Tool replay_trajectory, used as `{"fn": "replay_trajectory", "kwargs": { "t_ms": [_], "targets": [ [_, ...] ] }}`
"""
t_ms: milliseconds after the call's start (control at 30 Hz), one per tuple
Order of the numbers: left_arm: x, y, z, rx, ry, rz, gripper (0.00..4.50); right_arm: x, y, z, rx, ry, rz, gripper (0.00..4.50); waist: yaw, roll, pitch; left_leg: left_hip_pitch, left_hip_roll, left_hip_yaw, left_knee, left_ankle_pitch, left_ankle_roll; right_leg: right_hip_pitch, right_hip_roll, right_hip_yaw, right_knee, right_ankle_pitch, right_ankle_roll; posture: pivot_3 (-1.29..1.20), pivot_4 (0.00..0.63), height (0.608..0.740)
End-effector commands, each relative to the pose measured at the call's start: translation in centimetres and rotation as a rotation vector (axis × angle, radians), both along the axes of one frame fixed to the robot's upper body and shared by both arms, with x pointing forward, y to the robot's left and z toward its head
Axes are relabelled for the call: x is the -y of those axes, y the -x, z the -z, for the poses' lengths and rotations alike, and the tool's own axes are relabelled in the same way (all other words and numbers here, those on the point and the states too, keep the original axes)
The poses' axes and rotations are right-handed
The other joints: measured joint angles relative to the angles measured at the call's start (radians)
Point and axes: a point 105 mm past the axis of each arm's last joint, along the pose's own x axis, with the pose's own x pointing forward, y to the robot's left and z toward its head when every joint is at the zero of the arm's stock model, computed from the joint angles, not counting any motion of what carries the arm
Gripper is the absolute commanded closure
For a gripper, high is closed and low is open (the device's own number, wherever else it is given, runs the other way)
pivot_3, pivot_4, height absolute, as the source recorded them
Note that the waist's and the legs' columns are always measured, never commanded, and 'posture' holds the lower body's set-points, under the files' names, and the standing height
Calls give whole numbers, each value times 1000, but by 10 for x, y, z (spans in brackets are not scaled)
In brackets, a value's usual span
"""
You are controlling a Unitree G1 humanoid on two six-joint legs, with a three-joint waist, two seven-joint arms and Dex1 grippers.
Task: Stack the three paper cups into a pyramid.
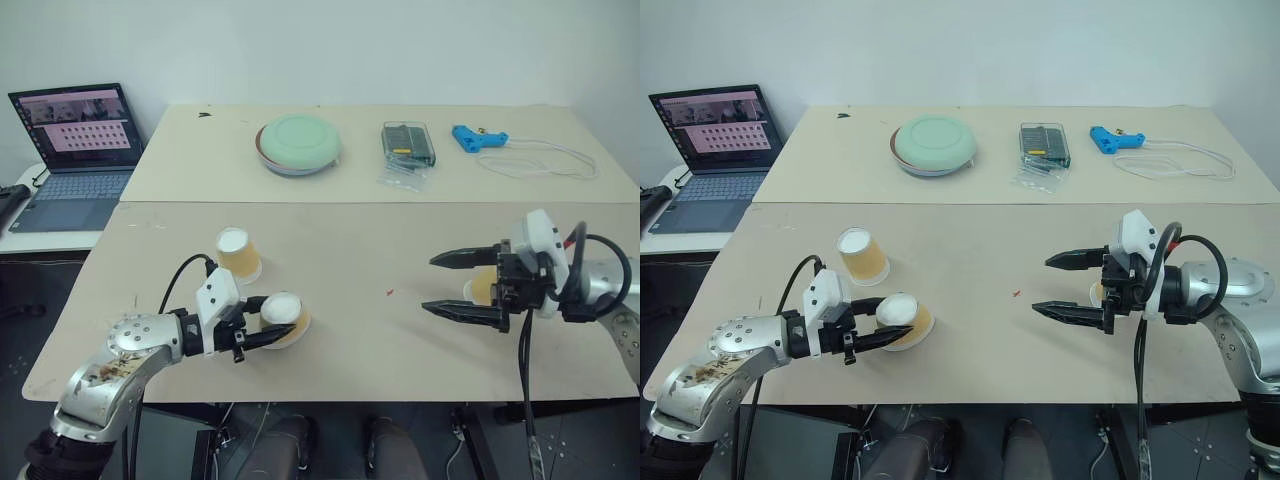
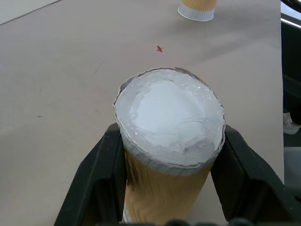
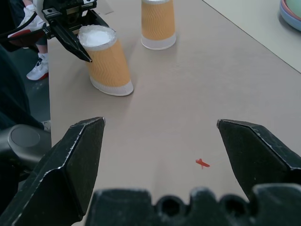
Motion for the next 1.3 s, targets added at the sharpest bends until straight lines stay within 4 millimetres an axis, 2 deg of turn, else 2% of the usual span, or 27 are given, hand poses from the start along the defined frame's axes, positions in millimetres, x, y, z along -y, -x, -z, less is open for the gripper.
{"fn": "replay_trajectory", "kwargs": {
  "t_ms": [33,167,300,667,833,1000,1233,1300],
  "targets": [
    [3,-1,-6,47,-7,21,2345,-1,2,-13,64,-10,-1,0,0,0,0,0,0,0,0,0,0,0,0,0,0,0,0,0,150,730],
    [10,-19,-12,81,19,4,2345,6,-1,-16,82,-19,52,0,3,0,0,0,0,0,1,0,0,0,0,0,0,0,0,0,150,730],
    [29,-40,-13,111,52,22,2345,11,-4,-19,96,-26,91,0,6,0,0,0,0,0,5,0,0,2,0,-1,1,2,1,0,150,730],
    [122,-87,4,91,129,173,2345,14,-2,-20,120,-51,147,0,4,0,-1,-2,0,0,14,0,1,6,1,-1,0,6,5,0,150,730],
    [153,-95,6,92,132,238,2345,14,1,-21,131,-57,173,0,5,-1,-1,-1,-1,0,14,0,2,8,1,-2,-1,7,6,0,150,730],
    [167,-95,2,100,134,290,2345,19,3,-22,138,-54,200,0,4,-1,-1,-1,-1,0,14,0,3,8,1,-2,-2,7,6,0,150,730],
    [171,-96,2,102,135,300,2345,18,2,-24,148,-63,209,0,4,-1,-1,-1,-1,-1,15,0,3,9,1,-2,-2,6,10,0,150,730],
    [171,-96,3,104,135,299,1586,19,1,-23,148,-62,212,0,4,-1,-1,-1,-1,0,15,0,3,9,1,-2,-2,5,11,0,150,730]
  ]
}}
